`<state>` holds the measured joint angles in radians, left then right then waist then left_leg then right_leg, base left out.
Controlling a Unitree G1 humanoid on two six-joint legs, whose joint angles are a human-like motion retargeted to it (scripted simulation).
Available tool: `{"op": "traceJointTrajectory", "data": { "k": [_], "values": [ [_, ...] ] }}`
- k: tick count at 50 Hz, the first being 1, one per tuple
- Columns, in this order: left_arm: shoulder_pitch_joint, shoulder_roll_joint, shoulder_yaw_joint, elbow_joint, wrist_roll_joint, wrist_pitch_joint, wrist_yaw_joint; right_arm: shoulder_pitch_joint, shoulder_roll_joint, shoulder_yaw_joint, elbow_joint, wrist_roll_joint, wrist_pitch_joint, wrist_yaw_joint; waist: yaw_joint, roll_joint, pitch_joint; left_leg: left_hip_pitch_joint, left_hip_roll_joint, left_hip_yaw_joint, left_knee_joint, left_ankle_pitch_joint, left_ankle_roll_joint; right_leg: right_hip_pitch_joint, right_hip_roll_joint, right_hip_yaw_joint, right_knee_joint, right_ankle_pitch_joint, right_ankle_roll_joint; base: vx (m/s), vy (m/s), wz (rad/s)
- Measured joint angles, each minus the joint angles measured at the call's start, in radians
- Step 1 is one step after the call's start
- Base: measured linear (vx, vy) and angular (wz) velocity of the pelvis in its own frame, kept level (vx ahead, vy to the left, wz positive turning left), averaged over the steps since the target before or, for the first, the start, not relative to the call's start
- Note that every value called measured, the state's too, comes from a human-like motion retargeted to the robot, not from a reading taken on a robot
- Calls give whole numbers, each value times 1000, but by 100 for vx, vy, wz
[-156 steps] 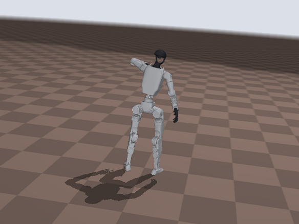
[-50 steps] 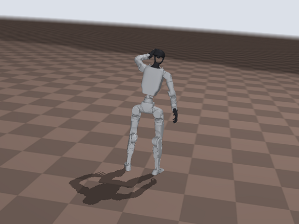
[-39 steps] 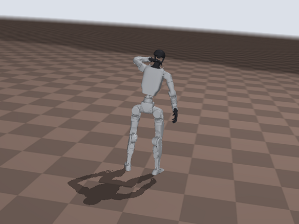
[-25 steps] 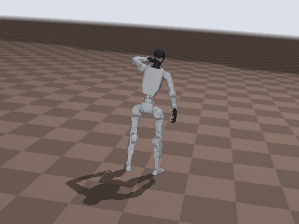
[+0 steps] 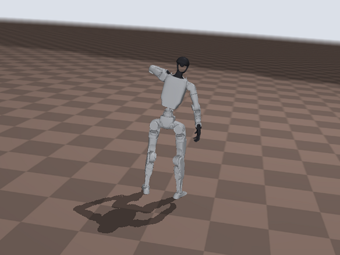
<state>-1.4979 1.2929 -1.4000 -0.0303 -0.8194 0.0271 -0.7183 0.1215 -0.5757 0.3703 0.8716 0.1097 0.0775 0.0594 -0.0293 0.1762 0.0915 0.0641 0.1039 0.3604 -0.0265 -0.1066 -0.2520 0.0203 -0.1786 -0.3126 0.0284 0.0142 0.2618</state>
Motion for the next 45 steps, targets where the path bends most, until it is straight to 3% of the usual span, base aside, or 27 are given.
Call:
{"op": "traceJointTrajectory", "data": {
  "k": [5,9,12,15,18,22,25,27,30,35,39,42,45],
  "values": [
    [-123,-35,2,140,105,-194,353,15,38,18,20,0,-25,-38,4,-38,-13,-2,-2,-13,2,1,3,7,-3,-12,0,-3,0,0,0,4],
    [-240,-119,51,344,279,-299,679,10,48,22,52,22,-50,-77,-9,-53,-20,-7,-5,-33,0,5,4,12,-6,-29,0,-6,0,0,0,22],
    [-313,-182,70,481,500,-317,975,3,50,13,71,45,-69,-121,-20,-59,-22,-10,-6,-45,-1,9,6,15,-7,-38,0,-8,0,0,0,7],
    [-353,-211,71,550,684,-274,1210,5,53,-3,76,63,-82,-159,-25,-63,-29,-15,-5,-47,0,10,8,11,-6,-38,-2,-7,0,0,0,0],
    [-341,-205,56,529,667,-278,1177,3,53,-13,77,81,-81,-162,-23,-64,-30,-15,-3,-41,1,9,6,9,-5,-32,-1,-6,0,0,0,0],
    [-270,-138,1,400,351,-285,731,-10,39,-4,77,79,-53,-116,-16,-55,-22,-4,0,-24,0,6,3,8,-1,-18,1,-6,0,0,-1,-15],
    [-143,-66,0,259,136,-149,319,-15,1,-1,67,48,-21,-59,-13,-23,-16,2,4,-7,0,1,1,4,4,-4,2,-5,0,0,-1,-25],
    [-64,-16,0,144,121,-57,102,-13,-25,-7,50,18,-6,-19,-19,-2,-13,4,9,3,1,-1,-1,0,9,4,3,-4,0,0,-2,-23],
    [2,35,0,-10,164,-46,-18,2,-33,-24,22,-13,-3,-1,-22,10,-12,4,16,17,2,-3,-3,-7,17,16,1,-2,0,0,-2,-14],
    [-107,29,0,-25,120,-219,310,41,23,-20,7,3,-24,-50,-4,-37,-21,4,18,21,-2,-1,-2,-10,21,20,-1,-2,0,0,0,0],
    [-286,-71,36,179,227,-327,630,40,45,16,30,-6,-46,-55,-3,-65,-27,3,16,10,-2,1,0,-6,19,11,0,-6,0,0,0,0],
    [-400,-162,66,381,398,-343,892,26,47,26,49,4,-62,-77,-13,-71,-26,0,14,-2,-2,3,4,-3,16,1,2,-10,0,0,0,0],
    [-490,-233,60,553,583,-299,1141,15,51,20,59,38,-77,-124,-23,-72,-26,-2,13,-10,0,4,7,-1,13,-5,4,-12,0,0,0,0]
  ]
}}
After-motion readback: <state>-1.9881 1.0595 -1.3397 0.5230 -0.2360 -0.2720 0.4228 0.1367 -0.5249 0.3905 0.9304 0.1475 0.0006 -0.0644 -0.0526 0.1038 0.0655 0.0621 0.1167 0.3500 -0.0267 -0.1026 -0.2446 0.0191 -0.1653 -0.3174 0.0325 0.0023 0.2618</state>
